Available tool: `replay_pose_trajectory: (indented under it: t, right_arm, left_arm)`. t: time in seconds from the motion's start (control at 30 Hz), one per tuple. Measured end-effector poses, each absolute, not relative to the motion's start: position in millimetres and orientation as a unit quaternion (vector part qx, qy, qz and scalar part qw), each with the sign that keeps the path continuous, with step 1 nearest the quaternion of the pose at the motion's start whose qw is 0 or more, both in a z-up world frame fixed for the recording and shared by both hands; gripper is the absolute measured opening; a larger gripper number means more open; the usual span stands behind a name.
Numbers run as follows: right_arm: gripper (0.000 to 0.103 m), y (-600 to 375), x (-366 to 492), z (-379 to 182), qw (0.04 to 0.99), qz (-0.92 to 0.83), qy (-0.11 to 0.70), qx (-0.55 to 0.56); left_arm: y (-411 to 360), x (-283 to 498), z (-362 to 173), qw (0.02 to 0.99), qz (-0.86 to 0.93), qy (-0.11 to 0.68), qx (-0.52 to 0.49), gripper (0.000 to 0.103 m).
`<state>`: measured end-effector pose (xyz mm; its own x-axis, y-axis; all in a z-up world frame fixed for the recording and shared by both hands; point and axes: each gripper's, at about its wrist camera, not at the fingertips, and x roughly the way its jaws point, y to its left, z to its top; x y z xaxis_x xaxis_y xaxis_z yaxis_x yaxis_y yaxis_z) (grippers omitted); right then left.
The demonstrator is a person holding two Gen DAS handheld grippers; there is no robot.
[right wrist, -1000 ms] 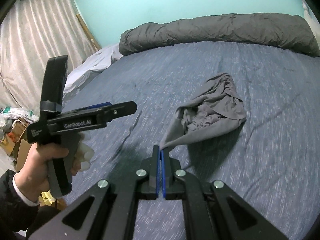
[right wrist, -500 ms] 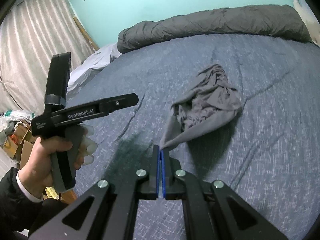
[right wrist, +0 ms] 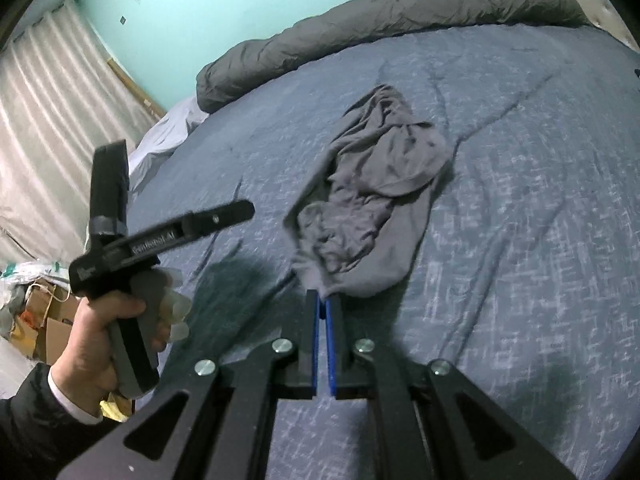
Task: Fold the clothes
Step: 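Grasp the garment's other end with the left tool while the right tool holds it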
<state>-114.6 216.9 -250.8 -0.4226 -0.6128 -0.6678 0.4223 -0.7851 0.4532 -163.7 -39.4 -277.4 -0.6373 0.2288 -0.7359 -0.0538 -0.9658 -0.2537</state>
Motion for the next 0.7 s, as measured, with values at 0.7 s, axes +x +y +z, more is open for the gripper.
replay_pose_trajectory:
  t: [0.7]
  right_arm:
    - [0.011, 247, -194, -265, 0.287, -0.841, -0.212, 0.408]
  left_arm:
    - [8, -210, -295, 0.111, 0.886, -0.056, -0.447, 0.102]
